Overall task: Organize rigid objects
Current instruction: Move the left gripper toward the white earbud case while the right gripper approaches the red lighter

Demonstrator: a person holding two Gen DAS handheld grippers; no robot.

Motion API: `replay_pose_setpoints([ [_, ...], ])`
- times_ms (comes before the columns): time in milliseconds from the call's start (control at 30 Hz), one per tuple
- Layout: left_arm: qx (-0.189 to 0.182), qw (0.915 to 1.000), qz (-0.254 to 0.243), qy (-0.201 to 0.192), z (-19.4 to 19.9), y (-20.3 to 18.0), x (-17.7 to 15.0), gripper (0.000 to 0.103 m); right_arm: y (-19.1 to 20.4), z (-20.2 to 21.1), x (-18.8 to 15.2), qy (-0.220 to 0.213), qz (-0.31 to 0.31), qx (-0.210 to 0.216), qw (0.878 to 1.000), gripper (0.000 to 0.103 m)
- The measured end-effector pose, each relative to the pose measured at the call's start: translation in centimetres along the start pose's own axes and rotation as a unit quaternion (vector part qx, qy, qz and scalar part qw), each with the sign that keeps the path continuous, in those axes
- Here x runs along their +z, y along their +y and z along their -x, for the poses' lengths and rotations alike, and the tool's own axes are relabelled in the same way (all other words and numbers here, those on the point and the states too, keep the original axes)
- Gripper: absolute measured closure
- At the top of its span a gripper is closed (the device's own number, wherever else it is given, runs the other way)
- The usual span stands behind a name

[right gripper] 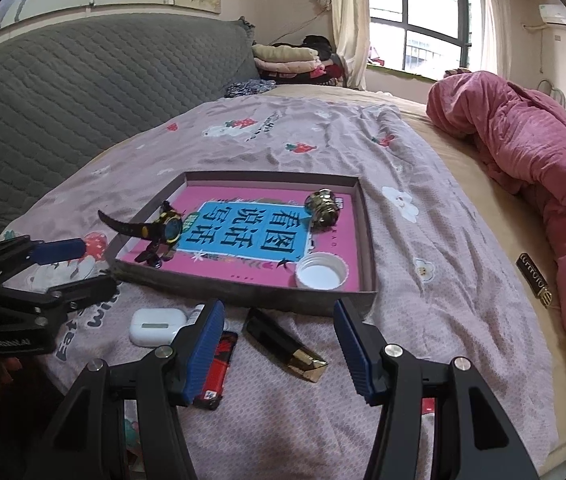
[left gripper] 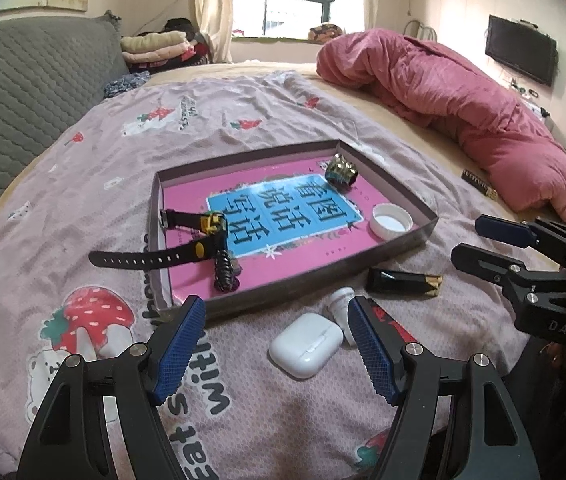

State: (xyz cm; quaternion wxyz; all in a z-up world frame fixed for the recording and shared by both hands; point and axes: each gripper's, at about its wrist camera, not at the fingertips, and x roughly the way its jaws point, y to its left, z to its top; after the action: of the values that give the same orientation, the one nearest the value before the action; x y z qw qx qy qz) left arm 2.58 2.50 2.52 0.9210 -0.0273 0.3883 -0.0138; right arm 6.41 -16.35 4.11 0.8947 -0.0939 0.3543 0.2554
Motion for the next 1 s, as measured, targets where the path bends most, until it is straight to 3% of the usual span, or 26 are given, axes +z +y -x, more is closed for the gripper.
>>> replay_pose_setpoints([
  [400,-0.020,0.9994,-0.003,0.029,-1.2,-0.5,-0.6,0.028,1.8,-0.9,-0.8,0.022,0.021,0.013,0.999,0.047],
  [1000,-0.018,0.9972,-0.017,0.070,-3.2,-1.0,-1.4,0.028,1.9,-2.2,-1.4,0.053,0.022,0.022,0.998,0.047],
])
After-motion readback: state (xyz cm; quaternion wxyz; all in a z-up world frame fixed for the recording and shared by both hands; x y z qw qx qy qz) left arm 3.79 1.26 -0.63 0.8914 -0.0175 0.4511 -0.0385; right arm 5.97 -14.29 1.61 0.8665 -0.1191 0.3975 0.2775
